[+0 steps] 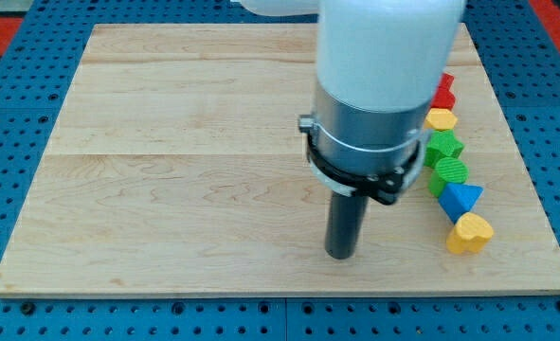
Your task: Slide the yellow heart up a bit
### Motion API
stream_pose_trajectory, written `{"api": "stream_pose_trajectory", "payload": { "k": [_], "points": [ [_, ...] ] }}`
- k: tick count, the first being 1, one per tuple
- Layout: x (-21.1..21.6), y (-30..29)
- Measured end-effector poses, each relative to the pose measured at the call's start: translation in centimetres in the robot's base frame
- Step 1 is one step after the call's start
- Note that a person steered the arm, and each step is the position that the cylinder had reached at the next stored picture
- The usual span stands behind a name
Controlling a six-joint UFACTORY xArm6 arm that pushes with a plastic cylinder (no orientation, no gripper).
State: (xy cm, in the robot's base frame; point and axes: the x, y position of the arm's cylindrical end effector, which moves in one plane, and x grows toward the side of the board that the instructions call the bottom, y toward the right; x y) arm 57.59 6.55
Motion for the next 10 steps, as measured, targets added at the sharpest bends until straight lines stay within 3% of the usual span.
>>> {"api": "stream_pose_trajectory", "payload": {
  "k": [3, 6, 10],
  "points": [
    [3.4, 6.9],
    [3.0, 13.1],
    [1.4, 14.0]
  ]
}}
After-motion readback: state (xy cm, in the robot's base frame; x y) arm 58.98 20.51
